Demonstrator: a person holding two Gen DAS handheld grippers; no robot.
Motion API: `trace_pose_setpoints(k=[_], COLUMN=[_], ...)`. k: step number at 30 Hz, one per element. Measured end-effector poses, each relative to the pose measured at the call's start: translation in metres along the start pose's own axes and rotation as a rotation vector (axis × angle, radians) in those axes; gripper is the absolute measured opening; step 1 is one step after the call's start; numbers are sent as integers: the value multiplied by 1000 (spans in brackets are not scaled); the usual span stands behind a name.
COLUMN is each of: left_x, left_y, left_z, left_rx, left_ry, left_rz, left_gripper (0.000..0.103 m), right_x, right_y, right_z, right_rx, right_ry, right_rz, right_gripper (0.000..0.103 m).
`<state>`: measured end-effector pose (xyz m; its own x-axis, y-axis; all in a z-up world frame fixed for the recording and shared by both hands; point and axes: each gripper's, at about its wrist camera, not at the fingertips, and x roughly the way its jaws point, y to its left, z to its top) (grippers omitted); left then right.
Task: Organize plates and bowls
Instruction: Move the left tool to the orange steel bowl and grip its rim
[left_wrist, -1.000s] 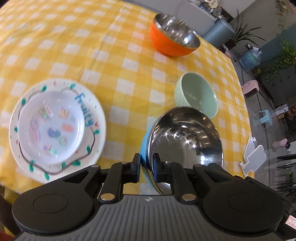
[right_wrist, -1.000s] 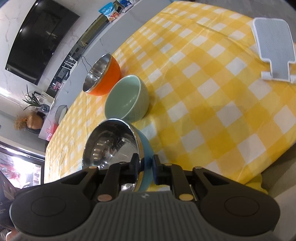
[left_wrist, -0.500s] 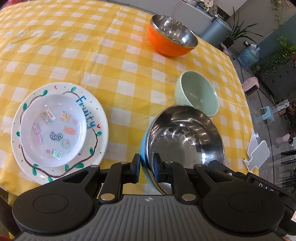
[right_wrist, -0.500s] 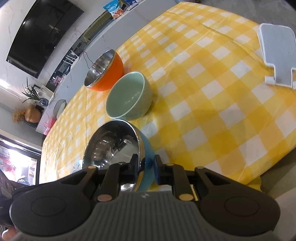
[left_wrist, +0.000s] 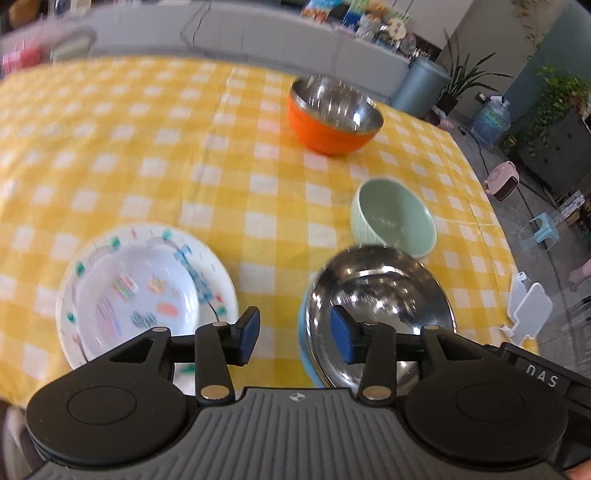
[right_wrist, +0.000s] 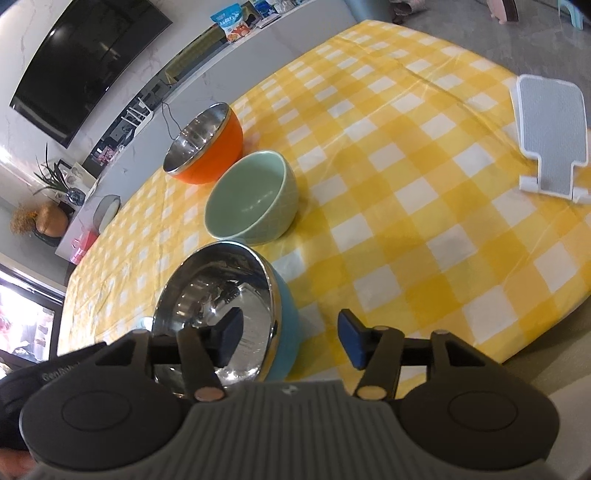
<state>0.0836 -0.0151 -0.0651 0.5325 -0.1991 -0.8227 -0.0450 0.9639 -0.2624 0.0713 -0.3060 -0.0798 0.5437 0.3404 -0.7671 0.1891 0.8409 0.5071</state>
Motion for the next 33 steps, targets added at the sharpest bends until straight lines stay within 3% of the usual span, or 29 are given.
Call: trace_pose_setpoints(k=[4,13,25,33], left_x=[-10,-27,-28,-12], left_y=[-2,-6,-13,-5], left_z=[7,39,77,107], left_rx=[58,118,157,118], left_ry=[-57,-110,-162,-185], left_rz=[19,-46,-47,-37], left_gripper=[51,51,51,53], right_x=[-6,-30,-35,-6], right_y=[7,32,95,117], right_z=[-1,15,81,126], right_rx=[-43,-137,-322,-336], right_ry=[-28,-115,-204,-186], right_rz=[-26,-64,-21,-50], right_gripper=[62,62,69,70])
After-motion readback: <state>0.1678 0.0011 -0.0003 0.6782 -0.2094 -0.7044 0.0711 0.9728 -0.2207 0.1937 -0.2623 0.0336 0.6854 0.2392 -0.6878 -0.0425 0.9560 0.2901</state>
